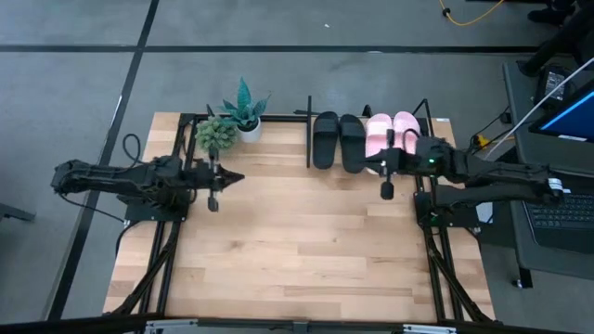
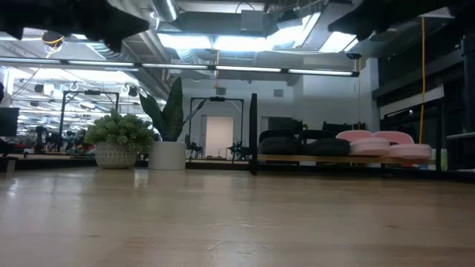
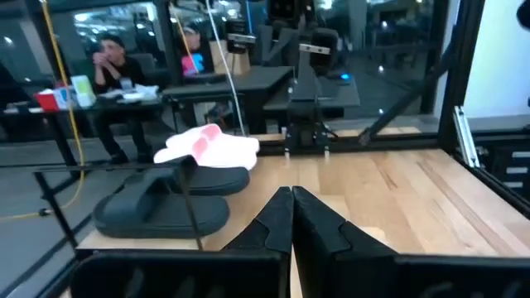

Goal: Pick and place slides into the shelf
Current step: Return to Home Position

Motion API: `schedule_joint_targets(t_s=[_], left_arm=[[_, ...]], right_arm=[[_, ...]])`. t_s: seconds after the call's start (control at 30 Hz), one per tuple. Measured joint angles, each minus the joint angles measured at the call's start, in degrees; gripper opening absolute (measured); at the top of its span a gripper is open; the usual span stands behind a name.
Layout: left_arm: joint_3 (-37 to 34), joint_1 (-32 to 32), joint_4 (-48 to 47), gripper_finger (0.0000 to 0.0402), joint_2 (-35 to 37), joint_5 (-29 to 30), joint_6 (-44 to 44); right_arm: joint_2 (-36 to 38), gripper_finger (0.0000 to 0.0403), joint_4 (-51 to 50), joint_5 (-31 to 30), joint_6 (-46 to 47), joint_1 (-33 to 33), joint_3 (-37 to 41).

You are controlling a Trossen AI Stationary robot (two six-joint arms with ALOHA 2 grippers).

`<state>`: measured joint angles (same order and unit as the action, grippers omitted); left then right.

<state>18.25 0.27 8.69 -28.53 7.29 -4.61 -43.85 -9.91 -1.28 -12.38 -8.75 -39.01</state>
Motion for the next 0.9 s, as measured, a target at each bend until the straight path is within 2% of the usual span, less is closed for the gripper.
schedule_joint_targets(t_s=[0.13,0.23,0.43,0.63,0.9], left_arm=[[-2.8,0.9,-0.6,0.0,7.6,-0.8,0.0],[-5.2,0.9,-0.3,0.0,12.3,-2.3,0.0],[-11.9,0.9,-0.5,0.0,18.3,-2.4,2.1],[-15.5,0.9,0.9,0.0,21.6,-2.4,3.1],[-17.8,0.8,0.7,0.0,21.7,-2.5,3.8]], right_arm=[[5.9,0.0005,-0.3,0.2,0.0,0.0,1.5],[10.0,0.0004,-0.5,3.0,0.0,0.0,2.7],[17.8,0.0007,-0.8,6.4,3.1,0.0,9.3],[23.8,0.0007,0.2,6.5,6.4,0.0,15.9],[30.7,0.0004,1.3,6.5,8.9,0.0,21.8]])
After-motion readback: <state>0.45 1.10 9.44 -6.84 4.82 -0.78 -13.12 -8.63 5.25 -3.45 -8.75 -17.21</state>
